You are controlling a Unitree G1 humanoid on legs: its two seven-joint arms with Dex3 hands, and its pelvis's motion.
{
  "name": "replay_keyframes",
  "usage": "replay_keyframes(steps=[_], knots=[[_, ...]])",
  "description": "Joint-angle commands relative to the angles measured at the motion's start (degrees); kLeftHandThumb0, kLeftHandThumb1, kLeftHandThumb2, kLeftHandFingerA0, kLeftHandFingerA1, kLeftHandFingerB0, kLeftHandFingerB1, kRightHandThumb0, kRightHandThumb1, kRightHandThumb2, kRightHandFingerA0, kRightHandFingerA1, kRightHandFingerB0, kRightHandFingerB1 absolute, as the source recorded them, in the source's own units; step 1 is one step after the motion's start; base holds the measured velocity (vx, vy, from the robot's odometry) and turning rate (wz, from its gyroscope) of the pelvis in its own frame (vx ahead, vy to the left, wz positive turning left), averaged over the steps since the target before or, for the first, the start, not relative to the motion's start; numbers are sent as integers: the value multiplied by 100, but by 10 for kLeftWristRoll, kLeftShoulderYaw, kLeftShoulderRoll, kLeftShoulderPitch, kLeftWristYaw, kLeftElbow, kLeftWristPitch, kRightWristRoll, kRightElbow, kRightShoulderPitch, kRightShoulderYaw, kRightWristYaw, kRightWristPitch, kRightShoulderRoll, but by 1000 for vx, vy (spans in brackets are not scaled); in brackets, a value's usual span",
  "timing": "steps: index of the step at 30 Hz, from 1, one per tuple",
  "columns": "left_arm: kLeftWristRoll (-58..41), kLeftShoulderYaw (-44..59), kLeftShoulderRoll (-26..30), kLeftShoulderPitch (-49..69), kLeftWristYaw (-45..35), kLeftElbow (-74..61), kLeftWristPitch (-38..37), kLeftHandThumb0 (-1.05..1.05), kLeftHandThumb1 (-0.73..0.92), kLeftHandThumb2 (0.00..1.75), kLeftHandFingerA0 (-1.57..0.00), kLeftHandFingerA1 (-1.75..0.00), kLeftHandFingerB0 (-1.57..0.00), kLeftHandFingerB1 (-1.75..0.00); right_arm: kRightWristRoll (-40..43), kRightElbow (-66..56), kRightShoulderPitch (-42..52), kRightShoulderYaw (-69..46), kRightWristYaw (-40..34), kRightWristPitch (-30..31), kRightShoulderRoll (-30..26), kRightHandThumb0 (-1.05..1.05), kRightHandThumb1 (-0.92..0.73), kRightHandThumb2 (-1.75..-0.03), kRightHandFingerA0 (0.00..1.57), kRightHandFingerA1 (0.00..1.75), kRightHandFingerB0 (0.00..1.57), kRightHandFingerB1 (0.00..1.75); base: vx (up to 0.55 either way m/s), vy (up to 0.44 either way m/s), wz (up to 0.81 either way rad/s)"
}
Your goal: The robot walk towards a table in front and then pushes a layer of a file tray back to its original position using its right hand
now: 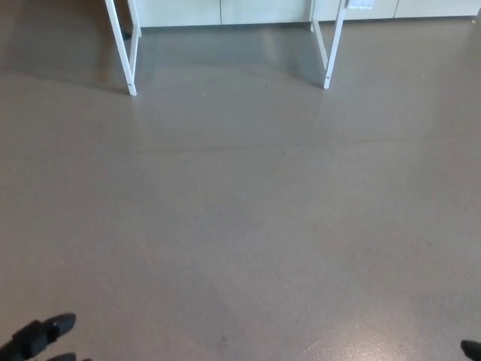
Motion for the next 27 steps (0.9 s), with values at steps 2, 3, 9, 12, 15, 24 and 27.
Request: replay_keyframes(steps=[2,3,9,12,15,24,27], knots=[[-51,15,5,18,-42,-32,34,-27,61,56,-40,-40,-37,-36,64,-20,21,-16,57,-27,3,-62,-62,-64,57,41,41,36,0,0,0],[-52,15,4,22,-42,-35,38,-27,61,56,-40,-40,-37,-36,65,-19,24,-17,58,-29,3,-58,-68,-61,59,39,44,35,109,-66,-14],[-55,14,3,37,-46,-51,48,-26,62,57,-39,-40,-37,-37,61,-15,34,-14,65,-39,0,-61,-57,-88,55,53,38,47,-2,32,25],[-57,14,1,49,-48,-56,50,-26,61,57,-40,-41,-37,-36,51,-4,40,-12,61,-56,-2,-62,-58,-89,56,53,40,48,20,117,-2],[-52,11,3,66,-50,-58,49,-25,62,58,-38,-40,-35,-36,53,-3,57,-12,64,-59,-2,-62,-57,-88,55,53,37,47,81,285,-26],[-35,-3,9,137,-72,-28,0,-26,62,58,-43,-42,-36,-37,65,31,133,-18,92,-105,7,-62,-53,-85,55,53,41,48,237,245,-13],[-25,-9,16,151,-70,-28,-9,-28,63,58,-42,-42,-37,-37,75,33,147,-20,100,-106,14,-63,-51,-85,56,54,41,48,213,-12,13]])
